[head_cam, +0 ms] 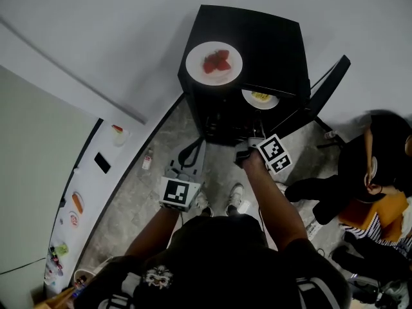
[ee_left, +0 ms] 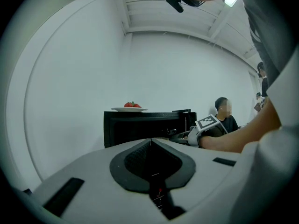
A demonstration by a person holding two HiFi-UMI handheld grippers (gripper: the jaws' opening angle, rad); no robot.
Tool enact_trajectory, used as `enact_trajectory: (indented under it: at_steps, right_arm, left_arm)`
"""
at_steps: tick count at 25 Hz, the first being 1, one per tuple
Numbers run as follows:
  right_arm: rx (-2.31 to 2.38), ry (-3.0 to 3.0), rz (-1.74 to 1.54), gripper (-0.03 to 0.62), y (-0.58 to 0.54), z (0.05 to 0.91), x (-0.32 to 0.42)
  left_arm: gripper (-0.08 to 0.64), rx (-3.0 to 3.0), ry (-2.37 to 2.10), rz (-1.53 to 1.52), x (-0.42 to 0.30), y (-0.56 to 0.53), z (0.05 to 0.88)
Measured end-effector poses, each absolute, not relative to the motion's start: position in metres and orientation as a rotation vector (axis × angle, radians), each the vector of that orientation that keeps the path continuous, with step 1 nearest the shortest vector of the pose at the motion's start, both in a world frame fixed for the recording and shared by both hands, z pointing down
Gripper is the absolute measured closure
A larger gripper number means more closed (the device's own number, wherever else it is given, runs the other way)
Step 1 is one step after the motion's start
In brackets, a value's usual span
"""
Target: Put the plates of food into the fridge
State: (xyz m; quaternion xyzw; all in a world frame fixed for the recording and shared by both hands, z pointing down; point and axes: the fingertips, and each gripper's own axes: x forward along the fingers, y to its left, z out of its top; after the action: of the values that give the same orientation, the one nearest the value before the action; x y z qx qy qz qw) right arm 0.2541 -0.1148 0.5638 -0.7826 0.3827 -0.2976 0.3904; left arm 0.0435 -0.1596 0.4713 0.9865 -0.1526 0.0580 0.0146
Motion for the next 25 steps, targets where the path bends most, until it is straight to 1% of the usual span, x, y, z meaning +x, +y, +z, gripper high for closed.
enact_trajectory:
  at_steps: [6,8,11,14,15,17,20,25]
  right_arm:
    - [-2.229,1.317,-0.517,0.456,-0.106,0.508,0.22]
    - [-2.269,1.408,-0.415,0.472,-0.102,0.485,0.209]
    - [-2.24,1.451,-0.368,0.494,-0.096,0.46,0.2]
    - [-2.265,1.535,-0.282,0.542,-0.093,0.44,0.189]
    - [-2.291,1.594,-0.221,0.558,-0.094,0.433,0.182]
    - [-2.361,1.72,-0.066,0.566,-0.095,0.419,0.167]
    - [-2.479,1.837,0.133,0.568,-0.093,0.411,0.152]
    - [-2.615,1.838,0.435,0.568,-0.079,0.388,0.142]
  left_arm:
    - [0.537,3.074,-0.461,0.144,0.049,-0.156,0.458]
    - [0.537,3.074,-0.458,0.15,0.049,-0.155,0.455]
    - [0.537,3.074,-0.447,0.094,0.054,-0.152,0.444]
    - [0.537,3.068,-0.451,0.063,0.056,-0.151,0.435]
    - [0.537,3.065,-0.455,0.05,0.056,-0.152,0.431]
    - [0.537,3.063,-0.456,0.023,0.057,-0.151,0.424]
    - [0.537,3.057,-0.425,-0.011,0.061,-0.147,0.413]
    - [0.537,3.095,-0.369,-0.035,0.065,-0.14,0.405]
